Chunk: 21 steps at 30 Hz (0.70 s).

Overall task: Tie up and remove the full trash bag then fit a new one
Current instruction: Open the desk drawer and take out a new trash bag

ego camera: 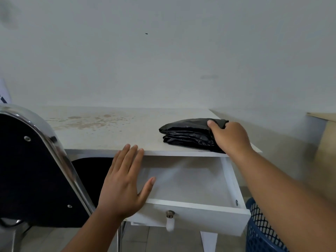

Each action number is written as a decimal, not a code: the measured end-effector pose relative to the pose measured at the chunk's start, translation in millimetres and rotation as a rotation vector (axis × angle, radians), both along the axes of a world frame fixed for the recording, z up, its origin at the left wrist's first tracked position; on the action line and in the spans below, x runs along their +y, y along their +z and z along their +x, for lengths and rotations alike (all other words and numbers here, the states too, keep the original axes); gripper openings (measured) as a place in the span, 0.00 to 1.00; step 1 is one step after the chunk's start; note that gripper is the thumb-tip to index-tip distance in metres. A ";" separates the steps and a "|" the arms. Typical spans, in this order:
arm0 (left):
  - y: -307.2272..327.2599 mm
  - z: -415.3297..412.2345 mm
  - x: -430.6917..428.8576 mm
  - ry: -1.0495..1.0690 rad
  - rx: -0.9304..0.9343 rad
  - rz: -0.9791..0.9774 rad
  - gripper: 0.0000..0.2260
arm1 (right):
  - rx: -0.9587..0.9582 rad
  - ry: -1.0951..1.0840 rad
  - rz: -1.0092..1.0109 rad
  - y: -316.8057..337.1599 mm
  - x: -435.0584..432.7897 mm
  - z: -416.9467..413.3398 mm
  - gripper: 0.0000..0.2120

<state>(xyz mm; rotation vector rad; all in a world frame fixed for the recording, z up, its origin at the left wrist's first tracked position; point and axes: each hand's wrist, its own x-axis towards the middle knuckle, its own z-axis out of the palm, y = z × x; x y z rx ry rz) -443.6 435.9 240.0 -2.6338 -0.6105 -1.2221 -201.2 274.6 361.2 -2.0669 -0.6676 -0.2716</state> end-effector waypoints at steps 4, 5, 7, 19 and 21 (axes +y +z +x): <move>-1.6 0.1 0.1 0.017 -0.004 0.008 0.34 | -0.132 -0.189 -0.238 -7.5 -12.7 -9.9 0.37; -1.9 0.0 0.1 0.020 -0.002 0.008 0.34 | -0.167 -0.189 -0.202 -10.8 -19.5 -16.9 0.37; -1.5 1.3 -0.8 0.028 -0.002 0.001 0.35 | -0.296 -0.135 -0.083 -28.1 -37.4 -38.3 0.39; 3.7 4.6 -3.2 0.016 -0.062 -0.032 0.30 | -0.791 0.080 -0.416 -106.7 -62.3 -76.3 0.58; 11.1 8.6 -2.1 0.020 -0.086 -0.026 0.29 | -0.847 0.043 -0.355 -99.8 -61.2 -68.3 0.56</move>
